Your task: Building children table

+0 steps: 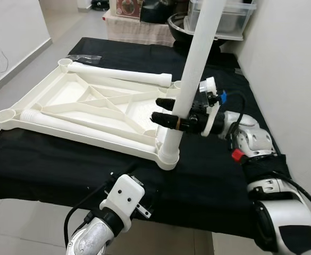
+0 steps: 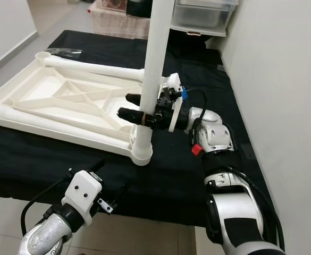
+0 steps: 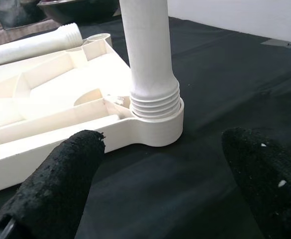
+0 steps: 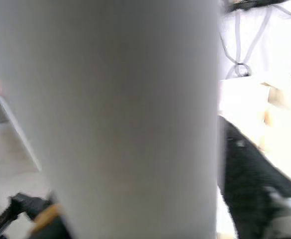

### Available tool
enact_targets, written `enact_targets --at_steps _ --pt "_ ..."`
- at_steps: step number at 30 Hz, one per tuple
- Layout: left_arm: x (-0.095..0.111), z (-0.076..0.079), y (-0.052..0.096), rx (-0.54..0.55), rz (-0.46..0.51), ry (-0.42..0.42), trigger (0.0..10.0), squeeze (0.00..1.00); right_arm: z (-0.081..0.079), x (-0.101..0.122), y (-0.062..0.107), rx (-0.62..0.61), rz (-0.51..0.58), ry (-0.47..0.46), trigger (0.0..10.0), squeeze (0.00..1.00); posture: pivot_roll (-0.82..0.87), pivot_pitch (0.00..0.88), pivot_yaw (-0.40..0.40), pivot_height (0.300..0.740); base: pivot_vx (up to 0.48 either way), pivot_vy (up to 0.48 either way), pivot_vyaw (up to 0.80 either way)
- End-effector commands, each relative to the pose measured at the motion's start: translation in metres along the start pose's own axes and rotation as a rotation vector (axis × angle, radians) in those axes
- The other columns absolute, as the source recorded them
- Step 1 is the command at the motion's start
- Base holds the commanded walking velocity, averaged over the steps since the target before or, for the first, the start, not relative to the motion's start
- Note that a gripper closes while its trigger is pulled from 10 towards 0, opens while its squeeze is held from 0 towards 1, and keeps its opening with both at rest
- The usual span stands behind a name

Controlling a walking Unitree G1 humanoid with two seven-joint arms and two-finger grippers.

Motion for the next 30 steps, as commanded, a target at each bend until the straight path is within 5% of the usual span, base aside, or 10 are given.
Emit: enact_targets --at_steps 1,10,12,15,16,17,18,22,29,30 --pt "-0.003 0.002 0.001 -0.008 -0.019 0.015 10.0 0.00 0.001 0.001 -0.006 -0.004 0.002 0.020 0.0 0.00 0.14 0.091 -0.118 0.740 0.000 0.000 0.00" --pt "-0.003 0.002 0.000 -0.008 -0.020 0.014 10.0 0.00 0.000 -0.016 -0.002 -0.175 0.008 0.003 0.0 0.00 0.13 0.095 -0.112 0.740 0.000 0.000 0.00" --pt "-0.003 0.001 0.000 -0.011 -0.020 0.014 10.0 0.00 0.013 -0.029 0.003 -0.464 -0.053 0.006 0.0 0.00 0.12 0.097 -0.106 0.740 0.000 0.000 0.00" --pt "-0.003 0.000 0.000 -0.012 -0.020 0.014 10.0 0.00 0.018 -0.033 0.006 -0.564 -0.069 -0.001 0.0 0.00 0.12 0.097 -0.106 0.740 0.000 0.000 0.00" --pt "-0.004 -0.001 0.000 -0.013 -0.022 0.011 10.0 0.00 0.028 -0.039 0.014 -0.813 -0.106 -0.024 0.0 0.00 0.11 0.094 -0.088 0.740 0.000 0.000 0.00" --pt "-0.004 -0.001 0.000 -0.013 -0.022 0.011 10.0 0.00 0.028 -0.039 0.014 -0.813 -0.106 -0.024 0.0 0.00 0.11 0.094 -0.088 0.740 0.000 0.000 0.00" --pt "-0.005 -0.002 0.000 -0.014 -0.024 0.010 10.0 0.00 0.033 -0.044 0.027 -1.067 -0.141 -0.053 0.0 0.00 0.10 0.093 -0.084 0.740 0.000 0.000 0.00" --pt "-0.005 -0.002 0.000 -0.019 -0.025 0.003 10.0 0.00 0.022 -0.055 0.051 -1.564 -0.187 -0.129 0.0 0.00 0.12 0.089 -0.088 0.740 0.000 0.000 0.00" --pt "-0.005 -0.002 0.000 -0.018 -0.025 0.000 10.0 0.00 0.007 -0.054 0.031 -1.647 -0.147 -0.170 0.0 0.00 0.13 0.091 -0.089 0.740 0.000 0.000 0.00" --pt "-0.005 -0.002 0.000 -0.018 -0.026 0.000 10.0 0.00 0.006 -0.050 0.020 -1.610 -0.094 -0.176 10.0 0.00 0.13 0.091 -0.089 0.740 0.000 0.000 0.00"
Point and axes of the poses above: a point about 5 cm out from each wrist's last joint towards the gripper, its own y axis pointing back from the gripper into the wrist, its own x axis along the axis of the wrist's last joint, z = x × y, the point moved 1 cm from there along -y, pointing out of the wrist towards the gripper, and after that the axes turned 5 degrees about y, right-handed, at the moved point
